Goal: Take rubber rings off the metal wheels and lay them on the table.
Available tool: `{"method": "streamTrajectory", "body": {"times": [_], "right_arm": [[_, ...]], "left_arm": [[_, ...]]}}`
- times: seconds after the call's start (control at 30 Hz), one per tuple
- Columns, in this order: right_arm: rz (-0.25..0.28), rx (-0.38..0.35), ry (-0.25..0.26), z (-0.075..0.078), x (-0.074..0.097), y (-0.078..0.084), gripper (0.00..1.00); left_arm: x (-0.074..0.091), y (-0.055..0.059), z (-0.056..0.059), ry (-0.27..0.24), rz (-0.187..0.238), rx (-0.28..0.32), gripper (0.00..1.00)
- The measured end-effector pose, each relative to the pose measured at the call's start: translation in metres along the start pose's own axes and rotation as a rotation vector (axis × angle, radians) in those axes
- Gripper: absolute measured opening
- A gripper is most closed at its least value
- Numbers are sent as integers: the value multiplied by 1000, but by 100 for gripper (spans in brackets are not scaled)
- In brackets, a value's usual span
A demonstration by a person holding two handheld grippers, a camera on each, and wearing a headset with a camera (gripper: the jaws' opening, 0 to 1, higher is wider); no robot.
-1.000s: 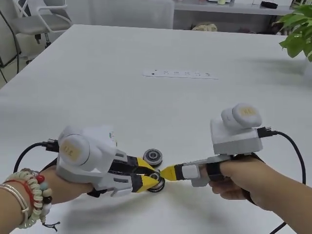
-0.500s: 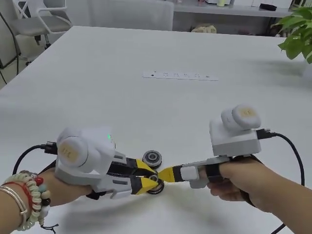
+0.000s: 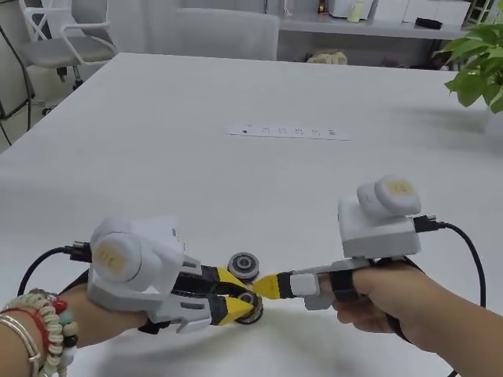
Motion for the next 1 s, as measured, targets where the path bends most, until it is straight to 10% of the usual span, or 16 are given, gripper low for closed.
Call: {"method": "streamTrajectory", "body": {"times": [0.53,1.0], "right_arm": [[-42,22,72,5,5,4,0],[-43,13,93,10,9,4,0]], "left_arm": [[0,-4,0,12,-49,-54,8],[8,-18,2,34,6,-26,25]]}}
Point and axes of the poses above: the centre of the closed fingertips' face, and the gripper's own axes: x roughly backward along the fingers, z roughly to its right, y roughly out of its underside, the point moved 5 cm from there along x, roughly backward along the fingers, and after that the axes turned 13 degrees about -x, right-handed, at the moved point
